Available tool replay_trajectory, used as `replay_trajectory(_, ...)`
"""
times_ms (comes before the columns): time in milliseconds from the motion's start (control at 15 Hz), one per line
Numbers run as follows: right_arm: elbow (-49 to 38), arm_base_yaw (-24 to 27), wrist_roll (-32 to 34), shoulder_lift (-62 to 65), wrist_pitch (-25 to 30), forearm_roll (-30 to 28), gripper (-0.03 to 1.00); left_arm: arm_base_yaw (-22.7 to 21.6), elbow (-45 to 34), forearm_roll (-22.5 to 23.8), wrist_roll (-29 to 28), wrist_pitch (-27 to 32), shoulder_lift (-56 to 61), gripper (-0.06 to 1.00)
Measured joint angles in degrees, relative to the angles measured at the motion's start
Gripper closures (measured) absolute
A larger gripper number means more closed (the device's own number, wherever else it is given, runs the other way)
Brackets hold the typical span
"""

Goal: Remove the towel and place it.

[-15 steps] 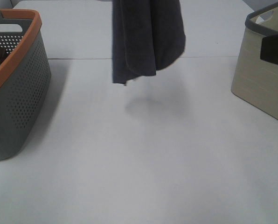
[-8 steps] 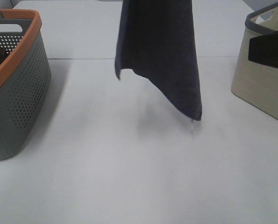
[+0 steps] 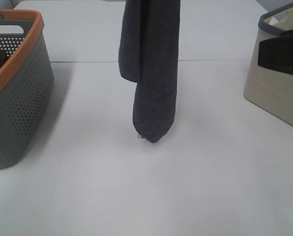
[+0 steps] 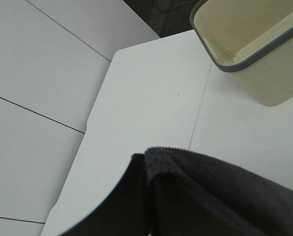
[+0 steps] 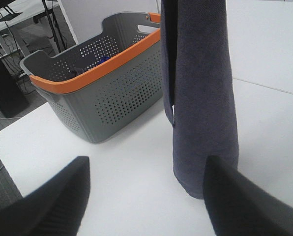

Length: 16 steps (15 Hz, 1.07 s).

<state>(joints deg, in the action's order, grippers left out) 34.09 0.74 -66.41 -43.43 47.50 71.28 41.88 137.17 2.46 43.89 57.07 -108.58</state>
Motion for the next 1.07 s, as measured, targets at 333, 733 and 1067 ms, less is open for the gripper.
replay_trajectory(333, 0.0, -0.1, -2.1, -0.9, 1.4, 3.3, 0.40, 0.0, 0.0, 0.0, -1.2, 0.2, 0.0, 0.94)
replay_trajectory(733, 0.0, -0.1, -20.4, -15.2, 2.3, 16.3, 0.41, 0.0, 0.0, 0.0, -1.3, 0.3, 0.0, 0.94)
replay_trajectory(1067, 1.3, -0.1, -35.0, -29.8, 7.2, 26.6, 0.41, 0.0, 0.0, 0.0, -1.3, 0.4, 0.0, 0.94)
